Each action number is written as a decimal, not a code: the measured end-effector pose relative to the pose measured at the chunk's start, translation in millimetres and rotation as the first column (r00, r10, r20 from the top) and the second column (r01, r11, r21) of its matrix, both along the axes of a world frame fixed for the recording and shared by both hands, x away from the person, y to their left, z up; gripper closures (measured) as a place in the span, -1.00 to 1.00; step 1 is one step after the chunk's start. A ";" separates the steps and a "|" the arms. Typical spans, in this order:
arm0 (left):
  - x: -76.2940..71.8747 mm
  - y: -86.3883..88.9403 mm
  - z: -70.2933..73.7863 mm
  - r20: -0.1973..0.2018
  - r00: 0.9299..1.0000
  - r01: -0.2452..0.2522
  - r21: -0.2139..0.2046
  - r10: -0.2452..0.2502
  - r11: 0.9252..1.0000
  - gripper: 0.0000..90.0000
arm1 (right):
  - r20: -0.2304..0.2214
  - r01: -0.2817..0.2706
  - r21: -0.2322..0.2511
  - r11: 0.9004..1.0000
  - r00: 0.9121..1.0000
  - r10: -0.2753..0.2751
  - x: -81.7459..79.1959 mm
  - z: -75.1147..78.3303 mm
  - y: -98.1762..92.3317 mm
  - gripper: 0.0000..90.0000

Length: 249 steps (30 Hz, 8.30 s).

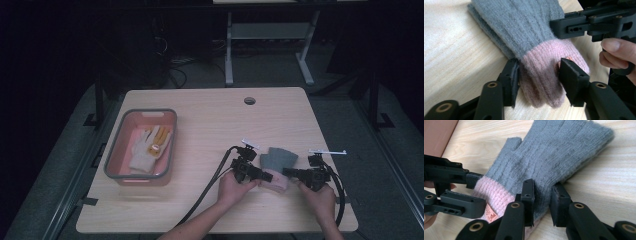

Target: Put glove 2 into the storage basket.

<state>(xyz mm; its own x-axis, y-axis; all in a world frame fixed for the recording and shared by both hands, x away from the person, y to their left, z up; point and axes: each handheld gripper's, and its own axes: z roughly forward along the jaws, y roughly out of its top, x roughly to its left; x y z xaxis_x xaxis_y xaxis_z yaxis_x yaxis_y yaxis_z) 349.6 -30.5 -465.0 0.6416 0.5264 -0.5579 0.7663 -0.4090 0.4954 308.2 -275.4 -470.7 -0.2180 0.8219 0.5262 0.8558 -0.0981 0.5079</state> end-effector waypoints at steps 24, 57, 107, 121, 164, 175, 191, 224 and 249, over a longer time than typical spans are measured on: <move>2.6 8.6 5.7 0.014 1.000 0.000 -0.037 0.000 0.999 0.37 | 0.007 -0.012 0.020 1.000 1.000 0.012 1.3 12.4 5.1 0.75; 6.6 62.4 43.2 0.085 0.995 -0.047 -0.069 0.053 0.997 0.38 | 0.064 -0.074 0.074 0.995 0.996 0.069 20.8 51.5 47.8 0.76; 5.8 154.5 90.2 0.175 0.970 -0.151 -0.104 0.167 0.983 0.38 | 0.119 -0.206 0.124 0.971 0.974 0.191 58.2 97.0 133.1 0.76; 4.9 180.0 99.0 0.186 0.963 -0.178 -0.106 0.196 0.978 0.38 | 0.122 -0.239 0.131 0.962 0.967 0.223 67.5 104.7 158.8 0.76; 7.0 256.5 119.0 0.205 0.937 -0.258 -0.134 0.282 0.957 0.38 | 0.158 -0.320 0.162 0.934 0.942 0.295 90.8 127.5 233.9 0.75; 6.5 271.5 122.7 0.212 0.932 -0.270 -0.136 0.294 0.953 0.39 | 0.169 -0.340 0.159 0.927 0.934 0.314 93.6 133.1 248.9 0.75; 5.8 290.9 124.7 0.211 0.924 -0.295 -0.131 0.318 0.946 0.39 | 0.173 -0.365 0.156 0.918 0.925 0.338 99.5 134.6 269.5 0.75; -0.3 347.3 115.8 0.186 0.902 -0.373 -0.119 0.390 0.920 0.41 | 0.150 -0.418 0.194 0.887 0.907 0.394 110.2 123.2 328.2 0.75; -0.3 382.9 89.9 0.131 0.888 -0.434 -0.075 0.440 0.898 0.49 | 0.101 -0.443 0.201 0.874 0.897 0.431 120.8 92.1 371.2 0.74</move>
